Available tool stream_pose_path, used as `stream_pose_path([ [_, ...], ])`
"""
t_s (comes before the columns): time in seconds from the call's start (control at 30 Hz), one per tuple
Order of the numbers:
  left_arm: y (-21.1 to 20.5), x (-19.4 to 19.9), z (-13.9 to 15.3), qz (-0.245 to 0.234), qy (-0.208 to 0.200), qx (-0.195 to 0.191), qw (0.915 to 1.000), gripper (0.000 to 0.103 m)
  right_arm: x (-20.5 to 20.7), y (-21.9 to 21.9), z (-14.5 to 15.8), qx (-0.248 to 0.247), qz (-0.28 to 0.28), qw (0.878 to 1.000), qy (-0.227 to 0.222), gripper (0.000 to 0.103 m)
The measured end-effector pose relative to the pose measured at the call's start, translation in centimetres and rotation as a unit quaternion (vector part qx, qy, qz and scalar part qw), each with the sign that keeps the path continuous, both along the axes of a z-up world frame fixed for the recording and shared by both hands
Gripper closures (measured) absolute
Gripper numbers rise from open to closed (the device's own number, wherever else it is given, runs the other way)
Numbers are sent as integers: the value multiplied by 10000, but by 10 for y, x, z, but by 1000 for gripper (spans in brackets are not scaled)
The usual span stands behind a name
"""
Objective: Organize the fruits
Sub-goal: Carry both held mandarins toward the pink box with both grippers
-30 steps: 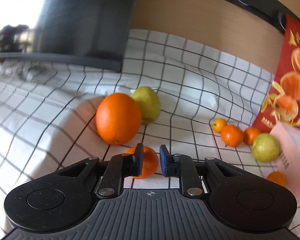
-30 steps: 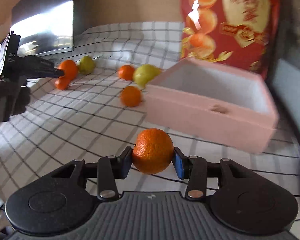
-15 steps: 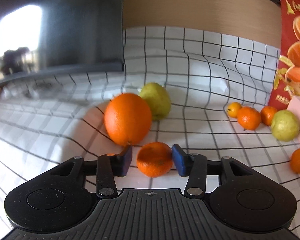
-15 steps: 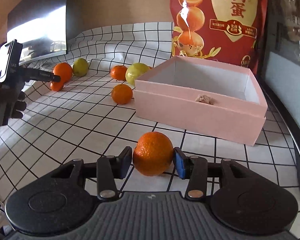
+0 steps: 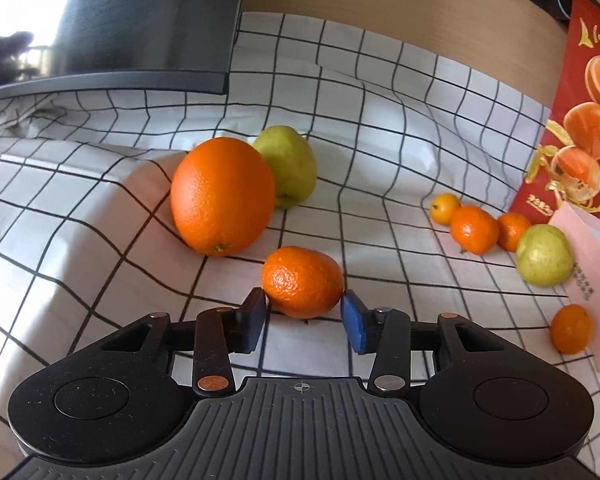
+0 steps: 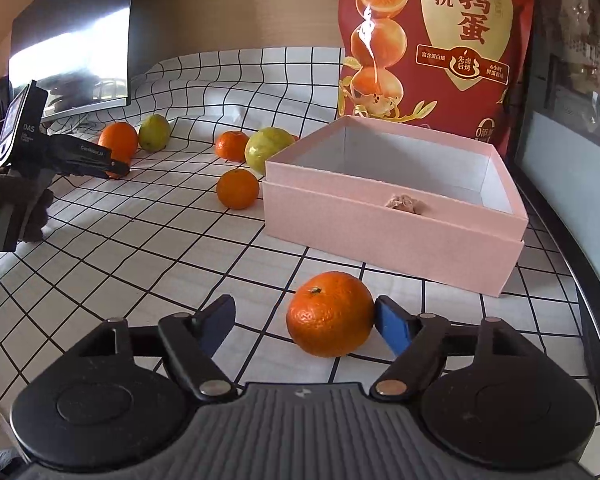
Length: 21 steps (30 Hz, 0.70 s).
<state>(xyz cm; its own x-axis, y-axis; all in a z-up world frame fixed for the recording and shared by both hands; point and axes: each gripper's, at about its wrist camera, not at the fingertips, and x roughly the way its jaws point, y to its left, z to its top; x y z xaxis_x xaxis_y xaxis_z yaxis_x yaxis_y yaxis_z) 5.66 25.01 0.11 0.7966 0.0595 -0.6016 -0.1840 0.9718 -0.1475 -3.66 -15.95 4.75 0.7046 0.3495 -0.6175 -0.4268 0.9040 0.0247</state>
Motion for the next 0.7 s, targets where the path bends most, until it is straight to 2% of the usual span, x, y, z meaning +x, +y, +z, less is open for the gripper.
stream_pose_path([
  [0.1,-5,-13,6,-48,-278,-31,9996,59,0,0,0,-5,-20,10000,-5,26],
  [0.13,-9,-20,10,-61,-382,10,9993,64,0,-1,1,-4,-24,10000,-9,25],
  [0.2,-23,-37,19,-186,-624,-89,9978,91,1,-1,0,-11,-33,10000,-12,25],
  [0.27,-45,-55,26,-557,-805,-283,9948,89,1,0,-1,-47,-37,10000,-13,23],
  [0.4,-84,-70,28,-1035,-845,-60,9910,88,0,2,-1,-149,-45,9999,-41,20],
  [0.53,-84,-68,27,-962,-808,-207,9919,88,-1,2,-1,-152,-119,9998,-54,20],
  [0.7,-86,-59,21,-940,-796,-193,9922,86,3,2,-3,-168,-157,9997,54,18],
])
